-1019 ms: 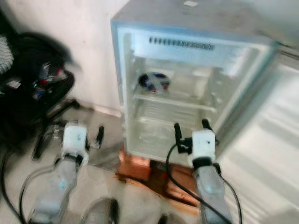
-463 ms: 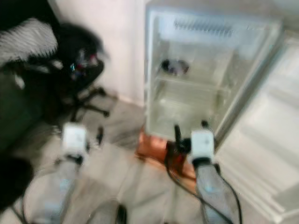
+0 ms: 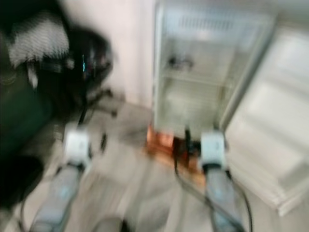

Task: Restocking fridge

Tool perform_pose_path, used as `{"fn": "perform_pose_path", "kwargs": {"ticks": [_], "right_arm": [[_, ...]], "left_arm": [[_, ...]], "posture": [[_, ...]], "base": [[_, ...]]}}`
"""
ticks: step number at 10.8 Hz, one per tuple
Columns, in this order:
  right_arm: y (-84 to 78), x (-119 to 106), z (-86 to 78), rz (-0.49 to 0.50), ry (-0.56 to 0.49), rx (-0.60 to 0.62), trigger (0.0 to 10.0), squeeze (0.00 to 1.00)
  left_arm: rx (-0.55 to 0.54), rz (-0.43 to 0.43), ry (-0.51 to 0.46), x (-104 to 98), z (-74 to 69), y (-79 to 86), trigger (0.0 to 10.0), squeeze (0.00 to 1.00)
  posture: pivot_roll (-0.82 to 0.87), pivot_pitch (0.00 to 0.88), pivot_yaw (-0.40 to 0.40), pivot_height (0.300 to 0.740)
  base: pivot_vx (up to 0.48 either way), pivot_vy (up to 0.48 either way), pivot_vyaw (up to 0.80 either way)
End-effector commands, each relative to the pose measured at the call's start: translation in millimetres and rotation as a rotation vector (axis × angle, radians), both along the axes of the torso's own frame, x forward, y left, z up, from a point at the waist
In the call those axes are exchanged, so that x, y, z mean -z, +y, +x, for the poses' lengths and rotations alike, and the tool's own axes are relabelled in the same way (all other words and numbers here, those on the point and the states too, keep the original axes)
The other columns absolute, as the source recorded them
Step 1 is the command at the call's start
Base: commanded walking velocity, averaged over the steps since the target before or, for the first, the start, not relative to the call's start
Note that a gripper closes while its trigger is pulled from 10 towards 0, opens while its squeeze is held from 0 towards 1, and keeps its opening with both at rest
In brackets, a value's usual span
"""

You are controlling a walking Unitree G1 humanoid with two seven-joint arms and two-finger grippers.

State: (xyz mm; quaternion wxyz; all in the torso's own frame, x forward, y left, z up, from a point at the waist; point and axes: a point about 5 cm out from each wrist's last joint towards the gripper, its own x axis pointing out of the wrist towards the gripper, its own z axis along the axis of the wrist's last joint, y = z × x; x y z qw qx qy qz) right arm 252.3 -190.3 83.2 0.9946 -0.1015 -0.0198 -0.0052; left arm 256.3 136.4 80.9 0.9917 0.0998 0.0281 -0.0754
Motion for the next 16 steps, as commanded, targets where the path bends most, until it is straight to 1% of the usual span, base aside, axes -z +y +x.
{"fn": "perform_pose_path", "kwargs": {"ticks": [1, 2, 4, 6, 10, 11, 12, 13, 14, 15, 16], "right_arm": [[1.6, -3.1, 5.0, 0.013, -0.012, 0.005, 10.0, 0.27], [2.0, -3.6, 6.2, 0.011, -0.014, 0.003, 10.0, 0.27], [1.5, -4.4, 7.8, 0.003, -0.015, -0.001, 10.0, 0.27], [1.7, -7.1, 13.0, -0.002, -0.027, -0.002, 10.0, 0.27], [1.8, -6.7, 13.4, -0.006, -0.031, -0.006, 10.0, 0.27], [1.8, -6.3, 13.0, -0.004, -0.032, -0.011, 10.0, 0.26], [4.7, -2.9, 10.6, 0.024, -0.011, -0.056, 10.0, 0.27], [12.4, 3.8, 0.0, 0.064, 0.039, -0.180, 10.0, 0.24], [7.1, 12.1, -13.5, 0.064, 0.088, -0.199, 10.0, 0.16], [-3.6, 22.6, -30.5, 0.040, 0.133, -0.182, 10.0, 0.16], [-8.6, 26.3, -37.9, 0.031, 0.151, -0.172, 10.0, 0.16]], "left_arm": [[0.000, 0.020, 0.004, 0.3, 3.3, 3.3, 10.0, 0.00], [0.006, 0.030, 0.014, 3.6, 3.1, 2.0, 10.0, 0.00], [0.019, 0.015, 0.019, 4.6, 2.1, -0.9, 10.0, 0.00], [0.049, 0.014, 0.029, 7.8, 0.6, -4.2, 10.0, 0.00], [0.059, -0.001, 0.035, 10.3, -1.9, -8.7, 10.0, 0.00], [0.064, -0.001, 0.041, 11.5, -2.5, -10.7, 10.0, 0.00], [0.085, -0.018, 0.049, 12.8, -4.5, -14.2, 10.0, 0.00], [0.089, -0.015, 0.053, 13.5, -5.5, -14.0, 10.0, 0.00], [0.087, -0.020, 0.047, 12.6, -5.6, -13.0, 10.0, 0.00], [0.084, -0.019, 0.045, 12.3, -6.3, -11.2, 10.0, 0.00], [0.085, -0.016, 0.045, 12.8, -6.9, -10.4, 10.0, 0.00]], "posture": [[0.14, 0.078, 0.005, 0.740], [0.14, 0.080, 0.001, 0.740], [0.14, 0.079, -0.009, 0.740], [0.14, 0.076, -0.009, 0.740], [0.14, 0.073, -0.010, 0.740], [0.14, 0.073, -0.010, 0.740], [0.14, 0.073, -0.010, 0.740], [0.14, 0.076, -0.012, 0.740], [0.14, 0.076, -0.012, 0.740], [0.14, 0.082, -0.021, 0.740], [0.14, 0.085, -0.019, 0.740]], "base": [[0.000, -0.446, 0.00], [0.000, -0.454, 0.00], [0.000, -0.446, 0.00], [0.296, -0.373, 0.00], [0.297, -0.374, 0.00], [0.000, -0.435, 0.00], [0.000, 0.000, 0.00], [0.000, 0.000, 0.00], [0.000, 0.000, 0.00], [0.000, 0.000, 0.00], [0.000, 0.000, 0.00]]}}
